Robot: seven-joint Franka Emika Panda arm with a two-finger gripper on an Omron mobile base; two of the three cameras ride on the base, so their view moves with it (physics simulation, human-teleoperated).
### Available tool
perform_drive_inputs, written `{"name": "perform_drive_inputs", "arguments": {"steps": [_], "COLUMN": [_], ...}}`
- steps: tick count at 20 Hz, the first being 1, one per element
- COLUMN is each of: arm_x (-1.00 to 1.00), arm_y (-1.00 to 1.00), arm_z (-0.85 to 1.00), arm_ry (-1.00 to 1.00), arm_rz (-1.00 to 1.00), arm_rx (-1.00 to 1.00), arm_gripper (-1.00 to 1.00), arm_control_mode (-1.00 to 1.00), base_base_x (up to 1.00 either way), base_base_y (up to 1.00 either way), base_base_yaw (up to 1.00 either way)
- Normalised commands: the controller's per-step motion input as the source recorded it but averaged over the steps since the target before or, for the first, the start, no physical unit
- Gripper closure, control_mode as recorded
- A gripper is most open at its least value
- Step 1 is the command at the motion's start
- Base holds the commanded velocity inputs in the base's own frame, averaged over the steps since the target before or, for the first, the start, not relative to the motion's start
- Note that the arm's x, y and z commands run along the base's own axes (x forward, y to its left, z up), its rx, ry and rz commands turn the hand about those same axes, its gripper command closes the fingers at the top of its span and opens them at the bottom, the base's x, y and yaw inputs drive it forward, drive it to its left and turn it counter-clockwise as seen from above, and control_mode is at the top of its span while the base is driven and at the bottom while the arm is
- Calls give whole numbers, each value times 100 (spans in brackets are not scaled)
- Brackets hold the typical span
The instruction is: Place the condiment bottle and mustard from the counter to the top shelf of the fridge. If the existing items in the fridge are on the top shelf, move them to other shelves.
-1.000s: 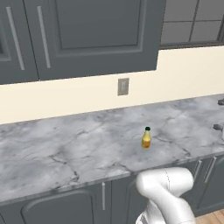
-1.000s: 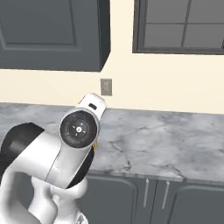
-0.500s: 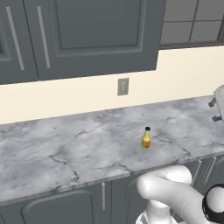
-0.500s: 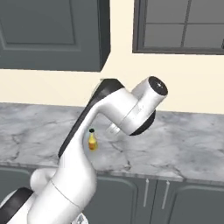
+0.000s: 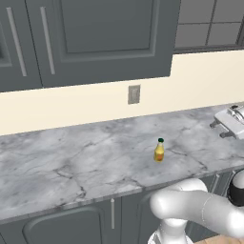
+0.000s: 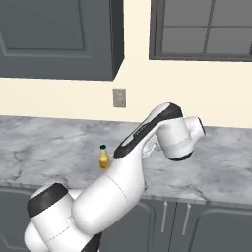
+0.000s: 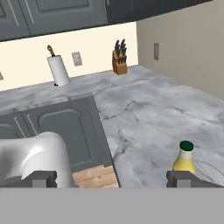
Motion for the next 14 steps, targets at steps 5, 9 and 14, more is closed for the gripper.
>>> {"name": "perform_drive_inputs", "arguments": {"steps": [5, 9, 14], "arm_x": [0, 1, 24], "arm_y": [48, 44, 64], "arm_z": [-68, -52, -30], "arm_ry": [-12, -16, -8], "arm_rz": [4, -1, -15], "arm_rx": [13, 1, 0], "arm_gripper": [-100, -100, -100], "arm_control_mode": [-100, -100, -100], "base_base_x": [0, 0, 0], "base_base_y": [0, 0, 0], "base_base_yaw": [0, 0, 0]}}
